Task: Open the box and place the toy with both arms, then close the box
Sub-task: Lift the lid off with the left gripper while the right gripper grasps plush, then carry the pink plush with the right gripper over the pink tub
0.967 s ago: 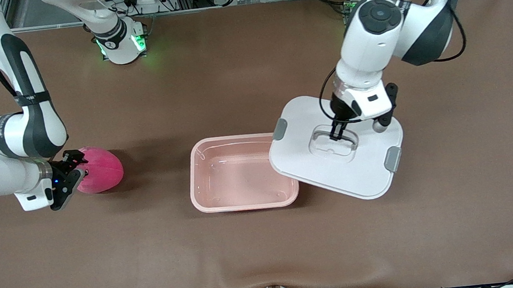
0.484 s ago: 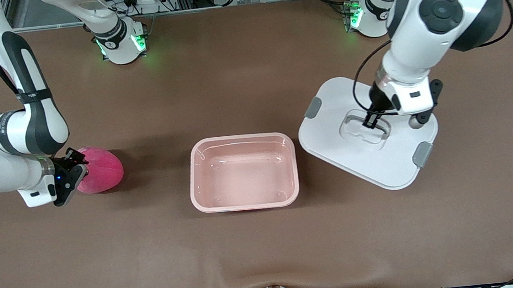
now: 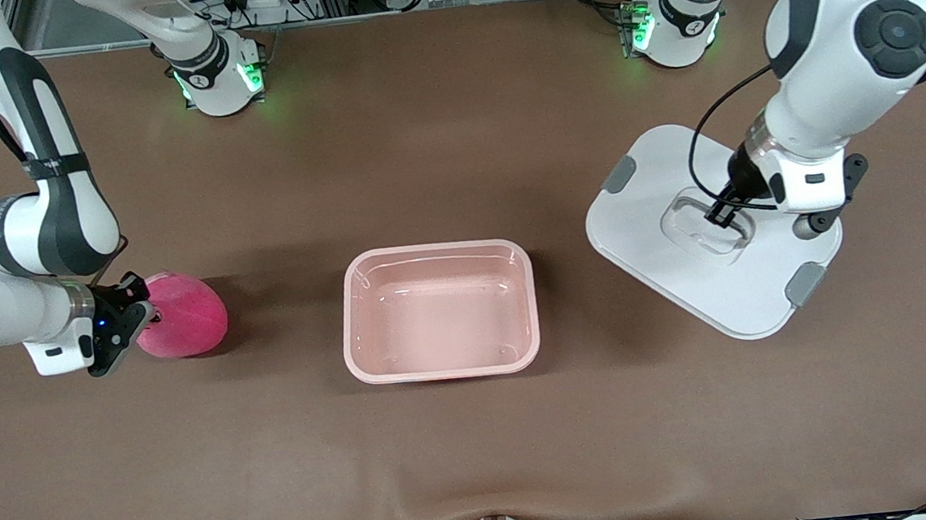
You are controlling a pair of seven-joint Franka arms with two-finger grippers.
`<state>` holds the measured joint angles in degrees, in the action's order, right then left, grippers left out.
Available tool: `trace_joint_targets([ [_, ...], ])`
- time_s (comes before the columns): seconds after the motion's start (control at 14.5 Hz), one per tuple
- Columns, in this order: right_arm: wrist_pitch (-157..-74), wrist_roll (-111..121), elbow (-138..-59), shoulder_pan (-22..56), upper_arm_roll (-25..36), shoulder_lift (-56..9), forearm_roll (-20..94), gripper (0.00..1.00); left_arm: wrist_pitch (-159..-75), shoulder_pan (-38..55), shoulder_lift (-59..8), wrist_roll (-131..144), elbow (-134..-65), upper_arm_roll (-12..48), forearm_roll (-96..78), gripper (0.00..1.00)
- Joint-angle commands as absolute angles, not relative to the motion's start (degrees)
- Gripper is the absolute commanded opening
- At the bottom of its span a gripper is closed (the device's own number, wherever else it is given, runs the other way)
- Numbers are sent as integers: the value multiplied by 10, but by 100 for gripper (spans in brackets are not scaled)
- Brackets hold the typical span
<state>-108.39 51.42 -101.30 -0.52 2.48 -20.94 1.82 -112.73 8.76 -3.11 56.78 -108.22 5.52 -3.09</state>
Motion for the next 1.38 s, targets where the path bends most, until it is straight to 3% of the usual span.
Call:
trace_joint_targets([
  [0.0,-1036,410,-961,10,21,-198,58,0,-1110,62,-18,517,-1091,62,-44,0],
  [0.35,-937,153,-873,75,21,-200,104,0,-1105,62,-18,489,-1085,61,-49,0],
  [0.55,-915,43,-866,94,22,-198,176,0,-1086,52,-21,455,-1072,58,-77,0],
  [1.04,-922,-143,-796,154,22,-206,228,0,-1052,37,-25,414,-1044,57,-89,0],
  [1.31,-959,-163,-795,171,23,-209,293,0,-1051,26,-25,396,-1045,55,-90,0],
])
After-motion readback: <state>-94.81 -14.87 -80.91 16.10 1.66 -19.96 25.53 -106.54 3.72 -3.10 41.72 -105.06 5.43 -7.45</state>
